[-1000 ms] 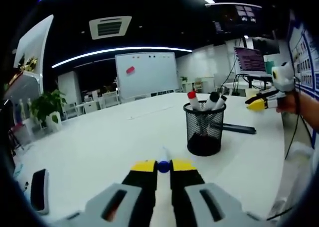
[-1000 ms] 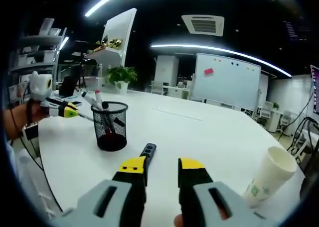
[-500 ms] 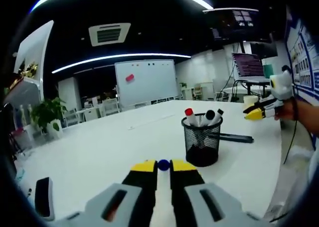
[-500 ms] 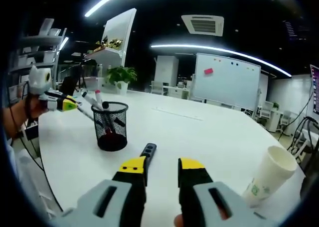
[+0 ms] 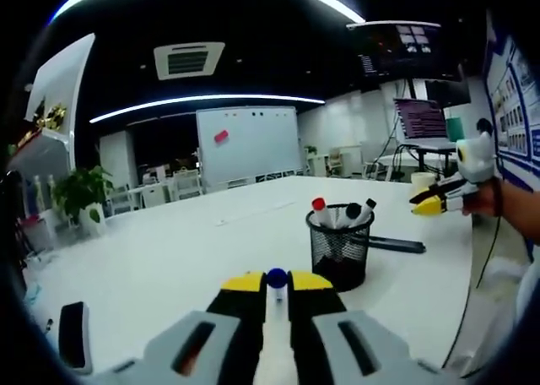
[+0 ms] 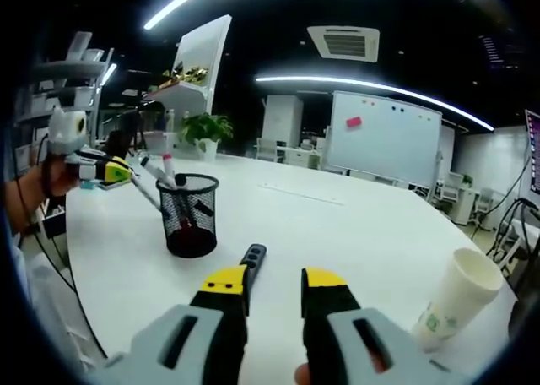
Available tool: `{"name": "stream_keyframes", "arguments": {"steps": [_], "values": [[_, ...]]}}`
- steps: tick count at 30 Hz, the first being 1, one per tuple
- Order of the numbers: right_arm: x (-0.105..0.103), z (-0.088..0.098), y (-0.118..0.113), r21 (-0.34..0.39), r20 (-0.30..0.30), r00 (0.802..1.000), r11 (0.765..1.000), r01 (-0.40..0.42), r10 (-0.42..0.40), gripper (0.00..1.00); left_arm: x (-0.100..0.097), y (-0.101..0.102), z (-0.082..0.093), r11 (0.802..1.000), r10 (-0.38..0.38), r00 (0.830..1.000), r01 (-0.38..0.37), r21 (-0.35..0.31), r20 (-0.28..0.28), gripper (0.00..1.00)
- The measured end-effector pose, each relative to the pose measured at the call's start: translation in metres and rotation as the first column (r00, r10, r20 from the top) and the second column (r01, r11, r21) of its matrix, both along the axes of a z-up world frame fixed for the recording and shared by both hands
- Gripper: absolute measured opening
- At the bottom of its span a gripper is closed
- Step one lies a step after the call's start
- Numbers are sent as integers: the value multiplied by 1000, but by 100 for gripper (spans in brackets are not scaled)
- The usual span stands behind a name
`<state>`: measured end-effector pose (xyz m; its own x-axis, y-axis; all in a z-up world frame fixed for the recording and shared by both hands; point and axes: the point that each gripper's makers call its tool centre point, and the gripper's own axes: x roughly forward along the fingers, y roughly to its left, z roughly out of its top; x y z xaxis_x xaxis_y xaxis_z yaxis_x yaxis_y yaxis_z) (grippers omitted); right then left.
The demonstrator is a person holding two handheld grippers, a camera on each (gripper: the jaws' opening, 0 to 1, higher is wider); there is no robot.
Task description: Place the scattered laser pointers and whiteboard markers into the pen holder and stack the scattered paper cups together
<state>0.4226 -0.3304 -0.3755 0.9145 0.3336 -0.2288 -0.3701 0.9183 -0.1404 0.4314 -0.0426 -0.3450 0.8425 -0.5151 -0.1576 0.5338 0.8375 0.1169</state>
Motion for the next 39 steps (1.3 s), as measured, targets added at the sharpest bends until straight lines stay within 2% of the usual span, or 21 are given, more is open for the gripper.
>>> {"name": "stream_keyframes", "arguments": {"steps": [18,22,30,39], "values": [[0,0,1,-1,-1,1000,1000,-1,1,24,-7,-3,18,1000,3,999,-2,-14,45,11],[0,0,1,-1,-3,1000,1000,-2,2,24,-9,-4,27,1000,-3,998,4,-26,55,11],[1,0,0,-3,-3,1000,1000,0,0,24,-11,-10,36,1000,-19,996,20,-14,91,11],[2,1,0,-6,-3,1000,1000,-1,1,24,-6,-10,34,999,-32,993,34,-14,115,11]]}}
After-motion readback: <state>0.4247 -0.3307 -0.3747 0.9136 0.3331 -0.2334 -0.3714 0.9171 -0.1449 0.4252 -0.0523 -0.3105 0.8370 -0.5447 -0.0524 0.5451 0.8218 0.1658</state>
